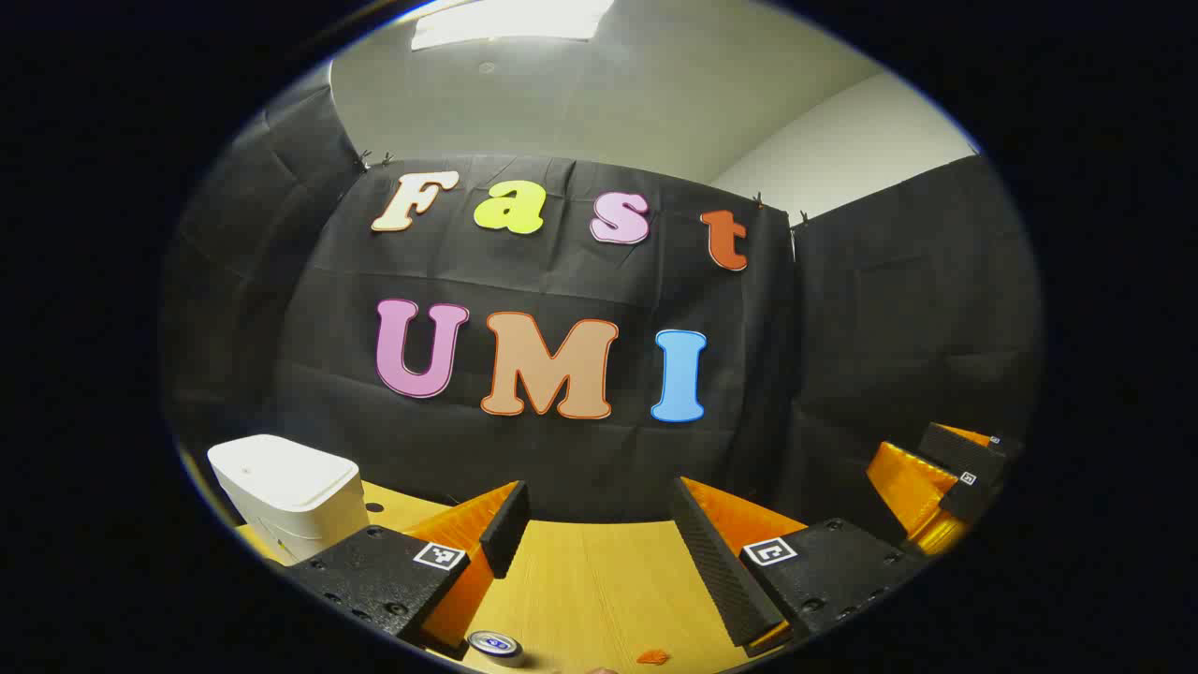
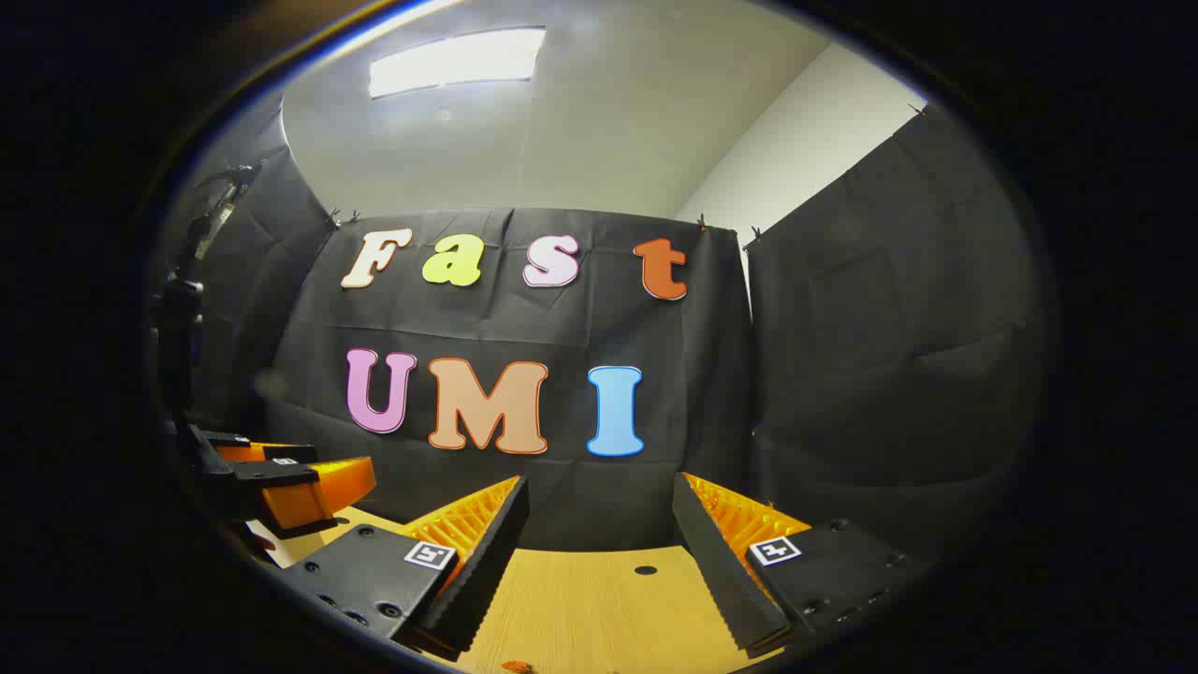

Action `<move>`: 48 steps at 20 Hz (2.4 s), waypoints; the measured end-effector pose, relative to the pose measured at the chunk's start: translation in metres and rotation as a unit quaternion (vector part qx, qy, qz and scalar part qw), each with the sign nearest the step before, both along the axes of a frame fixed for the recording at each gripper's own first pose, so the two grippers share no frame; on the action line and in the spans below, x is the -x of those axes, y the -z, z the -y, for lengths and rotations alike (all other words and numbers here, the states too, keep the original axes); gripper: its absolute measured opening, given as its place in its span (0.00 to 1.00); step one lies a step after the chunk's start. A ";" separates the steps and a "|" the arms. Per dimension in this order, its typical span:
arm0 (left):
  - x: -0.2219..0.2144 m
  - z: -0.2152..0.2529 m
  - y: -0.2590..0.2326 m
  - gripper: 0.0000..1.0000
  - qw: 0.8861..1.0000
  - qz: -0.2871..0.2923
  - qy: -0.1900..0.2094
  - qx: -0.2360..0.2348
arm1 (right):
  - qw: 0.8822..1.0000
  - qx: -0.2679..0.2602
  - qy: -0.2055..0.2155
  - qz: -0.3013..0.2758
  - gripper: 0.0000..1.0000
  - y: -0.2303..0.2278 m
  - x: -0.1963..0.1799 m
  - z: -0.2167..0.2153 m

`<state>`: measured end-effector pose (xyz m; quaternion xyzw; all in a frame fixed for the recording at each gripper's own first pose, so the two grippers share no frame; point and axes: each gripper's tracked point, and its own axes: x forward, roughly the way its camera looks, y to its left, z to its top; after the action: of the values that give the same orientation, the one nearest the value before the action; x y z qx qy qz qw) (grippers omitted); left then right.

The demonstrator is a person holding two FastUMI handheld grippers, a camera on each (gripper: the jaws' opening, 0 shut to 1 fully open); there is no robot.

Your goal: Press the lid of the desktop garbage bin to open it, pick up the crumpled paper on the desktop and throw it into the bin, then pick up the pop can on the desktop and drop it into the bin, and finally close the garbage bin lid.

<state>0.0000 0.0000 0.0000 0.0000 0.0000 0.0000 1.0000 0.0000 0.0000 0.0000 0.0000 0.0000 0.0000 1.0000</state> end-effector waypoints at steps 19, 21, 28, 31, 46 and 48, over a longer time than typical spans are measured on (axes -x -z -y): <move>-0.003 -0.028 -0.006 0.92 0.999 0.020 -0.041 -0.005 | 1.000 -0.021 -0.023 0.004 0.98 0.002 -0.016 -0.023; -0.003 -0.029 -0.004 0.92 0.999 0.018 -0.044 -0.006 | 0.999 -0.024 -0.023 0.003 0.98 0.003 -0.019 -0.022; -0.002 -0.037 -0.006 0.92 0.998 0.023 -0.053 -0.020 | 0.999 -0.041 -0.018 -0.009 0.98 0.011 -0.026 -0.011; -0.001 -0.038 -0.009 0.92 0.998 0.025 -0.057 -0.025 | 0.999 -0.052 -0.012 -0.010 0.98 0.010 -0.032 -0.004; -0.008 -0.034 -0.010 0.92 0.998 0.028 -0.046 -0.023 | 0.999 -0.045 -0.009 -0.019 0.97 0.015 -0.041 -0.011; -0.010 -0.033 -0.013 0.92 0.998 0.026 -0.043 -0.023 | 0.999 -0.034 -0.013 -0.022 0.98 0.016 -0.040 -0.014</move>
<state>0.0104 0.0332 0.0125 0.0229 -0.0265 0.0430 0.9985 0.0398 0.0139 -0.0158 0.0342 0.0220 0.0128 0.9991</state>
